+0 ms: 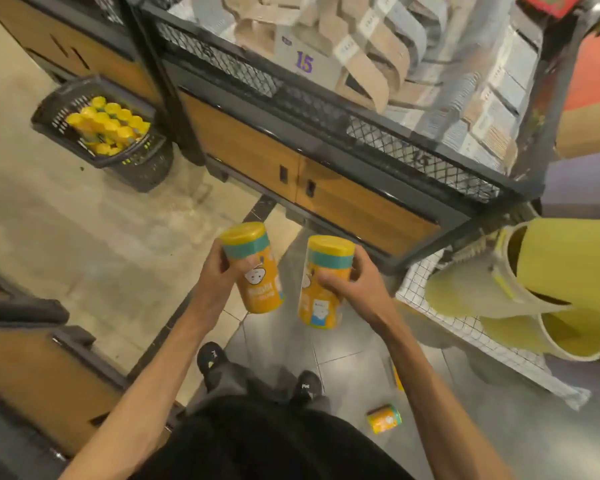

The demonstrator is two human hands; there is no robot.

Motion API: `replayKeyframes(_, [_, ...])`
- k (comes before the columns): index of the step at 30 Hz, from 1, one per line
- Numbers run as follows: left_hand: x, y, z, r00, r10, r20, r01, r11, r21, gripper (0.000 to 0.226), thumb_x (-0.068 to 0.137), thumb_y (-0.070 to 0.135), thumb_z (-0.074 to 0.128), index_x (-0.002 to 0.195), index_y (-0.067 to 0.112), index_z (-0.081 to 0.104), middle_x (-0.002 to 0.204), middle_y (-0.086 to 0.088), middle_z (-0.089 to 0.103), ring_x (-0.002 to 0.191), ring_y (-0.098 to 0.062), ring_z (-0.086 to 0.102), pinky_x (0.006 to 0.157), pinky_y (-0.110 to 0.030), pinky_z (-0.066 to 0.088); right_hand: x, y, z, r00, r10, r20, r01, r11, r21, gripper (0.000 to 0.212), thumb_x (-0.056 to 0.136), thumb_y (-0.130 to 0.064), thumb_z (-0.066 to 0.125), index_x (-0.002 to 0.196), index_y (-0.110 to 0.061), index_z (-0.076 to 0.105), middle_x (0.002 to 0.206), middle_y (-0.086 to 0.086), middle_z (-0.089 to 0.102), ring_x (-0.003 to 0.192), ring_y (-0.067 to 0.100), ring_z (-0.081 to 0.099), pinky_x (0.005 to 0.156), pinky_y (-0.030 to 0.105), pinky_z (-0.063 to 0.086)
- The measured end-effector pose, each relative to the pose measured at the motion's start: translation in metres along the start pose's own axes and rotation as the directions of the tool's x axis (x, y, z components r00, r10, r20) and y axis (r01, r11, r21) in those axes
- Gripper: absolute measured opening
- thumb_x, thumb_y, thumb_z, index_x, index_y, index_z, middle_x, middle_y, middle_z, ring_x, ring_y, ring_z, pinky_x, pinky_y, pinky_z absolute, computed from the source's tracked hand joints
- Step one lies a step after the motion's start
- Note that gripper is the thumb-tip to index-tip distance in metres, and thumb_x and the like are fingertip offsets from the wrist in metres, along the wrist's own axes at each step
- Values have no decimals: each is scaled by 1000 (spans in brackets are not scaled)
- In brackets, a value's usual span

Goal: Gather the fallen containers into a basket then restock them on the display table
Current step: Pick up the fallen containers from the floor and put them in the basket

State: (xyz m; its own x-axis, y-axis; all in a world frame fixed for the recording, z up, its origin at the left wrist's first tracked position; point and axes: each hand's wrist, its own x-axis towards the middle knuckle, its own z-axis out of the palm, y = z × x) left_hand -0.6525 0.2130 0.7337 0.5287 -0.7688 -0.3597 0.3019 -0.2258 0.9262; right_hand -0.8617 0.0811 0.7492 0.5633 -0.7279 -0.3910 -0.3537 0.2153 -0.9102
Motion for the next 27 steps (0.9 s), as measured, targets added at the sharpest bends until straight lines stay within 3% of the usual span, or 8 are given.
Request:
replayKeyframes(6, [-3,39,-111,988,90,-126,-96,994,-44,54,70,49,71,112,18,57,97,9,71,91,-8,68,72,-20,53,47,-56,123,988,-45,145,53,998,-47,47,80,-29,74,120,-16,54,108,1,68,92,11,70,70,22,56])
replayKeyframes(8, [1,50,-149,980,116,-159,-121,992,-25,44,80,35,75,111,11,54,89,13,71,83,-3,67,68,-17,52,60,-70,169,984,-39,171,48,998,-47,49,79,-35,75,119,-16,55,107,1,69,92,13,71,69,22,56])
replayKeyframes(11, [6,63,-205,976,98,-196,-107,994,-35,21,92,11,63,109,7,51,79,17,70,75,2,67,62,-14,51,79,-88,237,978,-43,204,53,998,-44,50,78,-37,76,117,-13,57,104,2,71,90,16,72,69,23,56])
replayKeyframes(15, [17,80,-284,948,136,-288,-124,991,58,42,76,37,74,109,15,57,90,15,71,85,-4,68,69,-18,52,108,-109,315,973,-37,228,50,997,-54,33,82,-23,78,108,-13,60,93,-3,72,78,5,71,63,17,53])
replayKeyframes(18, [28,89,-335,923,149,-355,-123,988,93,48,67,52,75,105,27,58,96,12,71,92,-9,68,75,-24,55,132,-126,361,959,-46,280,80,991,-111,34,83,-17,77,112,-11,60,96,-6,70,77,0,70,61,15,52])
replayKeyframes(24, [62,103,-414,871,114,-478,-96,993,63,41,73,35,79,105,25,56,102,1,68,89,-3,67,75,-22,55,196,-167,439,932,-44,360,111,980,-166,39,80,-17,80,113,-12,60,105,-2,69,78,2,71,60,16,53])
replayKeyframes(27, [94,110,-454,851,115,-512,-88,993,78,45,74,38,82,107,21,55,102,0,68,89,-5,68,71,-22,55,238,-183,477,925,-40,378,111,980,-168,41,80,-17,80,114,-14,60,108,-4,68,79,2,71,60,16,53])
